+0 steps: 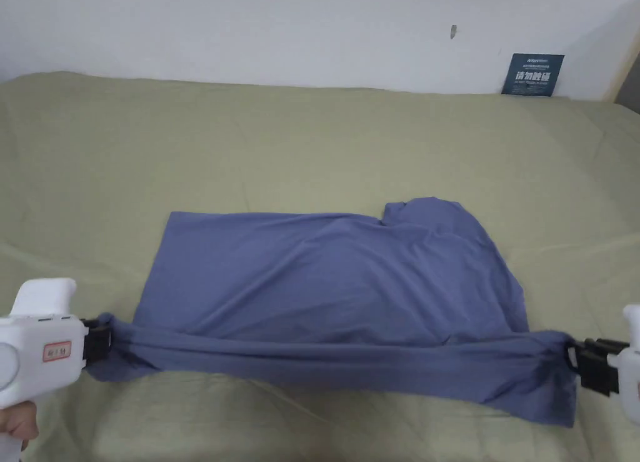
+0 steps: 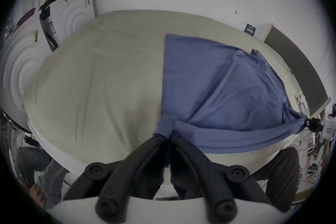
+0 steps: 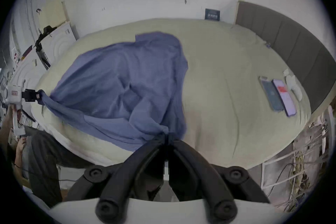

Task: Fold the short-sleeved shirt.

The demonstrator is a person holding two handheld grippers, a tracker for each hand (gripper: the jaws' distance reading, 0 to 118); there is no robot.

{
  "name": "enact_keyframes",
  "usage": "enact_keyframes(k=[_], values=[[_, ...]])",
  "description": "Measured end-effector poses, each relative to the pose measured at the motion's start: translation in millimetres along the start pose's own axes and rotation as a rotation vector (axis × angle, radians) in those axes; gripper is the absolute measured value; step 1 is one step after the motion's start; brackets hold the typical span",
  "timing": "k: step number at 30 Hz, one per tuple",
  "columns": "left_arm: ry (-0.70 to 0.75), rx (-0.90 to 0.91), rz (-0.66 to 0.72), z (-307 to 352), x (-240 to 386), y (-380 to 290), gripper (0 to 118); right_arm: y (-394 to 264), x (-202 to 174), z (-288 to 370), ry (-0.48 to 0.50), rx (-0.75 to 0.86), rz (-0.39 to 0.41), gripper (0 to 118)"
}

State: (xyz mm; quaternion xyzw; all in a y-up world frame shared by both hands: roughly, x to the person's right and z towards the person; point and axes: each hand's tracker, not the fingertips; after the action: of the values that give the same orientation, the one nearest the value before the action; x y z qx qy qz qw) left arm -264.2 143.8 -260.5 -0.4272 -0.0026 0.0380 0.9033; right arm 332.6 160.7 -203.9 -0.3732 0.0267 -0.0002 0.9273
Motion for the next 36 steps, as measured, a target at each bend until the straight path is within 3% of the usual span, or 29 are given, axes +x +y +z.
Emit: enact_keyframes(k=[7,15,18,21,22,23,24,25,27,29,30,31,32,33,36], values=[[0.024,0.005,-0.026,-47,9,56,4,84,6,-74,-0.041,0.006,0.054,3],[0.036,-0.074,0.008,-120,10,89,4,112,10,-181,-0.104,-0.108,0.115,3],[0.012,-0.093,0.031,-138,7,86,4,104,11,-205,-0.11,-0.138,0.101,3],[0.017,-0.08,0.021,-135,6,79,7,93,16,-201,-0.099,-0.197,0.035,4],[0.037,-0.065,0.013,-129,5,76,22,89,19,-191,-0.089,-0.205,0.039,12],[0.057,-0.033,0.008,-119,4,75,58,88,23,-182,-0.095,-0.117,0.034,42],[0.051,-0.038,0.002,-111,3,73,111,83,21,-168,-0.098,-0.128,0.021,102],[0.064,-0.028,0.002,-102,3,70,118,77,22,-155,-0.099,-0.129,0.006,118],[0.066,-0.004,0.01,-82,0,61,112,65,26,-130,-0.097,-0.092,-0.021,99],[0.064,0.011,0.042,-70,0,49,94,46,31,-110,-0.08,-0.066,-0.048,98],[0.054,0.018,0.056,-65,-1,42,67,38,33,-102,-0.085,-0.059,-0.069,91],[0.007,-0.028,0.06,-62,-6,39,27,26,35,-93,-0.097,-0.035,-0.077,72],[-0.025,-0.055,0.071,-62,-7,34,0,17,37,-85,-0.131,-0.045,-0.165,34],[-0.025,-0.069,0.08,-62,-5,28,0,9,39,-81,-0.07,-0.075,-0.176,0],[-0.035,-0.082,0.069,-68,-1,21,0,-3,31,-71,-0.135,-0.095,-0.147,0]])
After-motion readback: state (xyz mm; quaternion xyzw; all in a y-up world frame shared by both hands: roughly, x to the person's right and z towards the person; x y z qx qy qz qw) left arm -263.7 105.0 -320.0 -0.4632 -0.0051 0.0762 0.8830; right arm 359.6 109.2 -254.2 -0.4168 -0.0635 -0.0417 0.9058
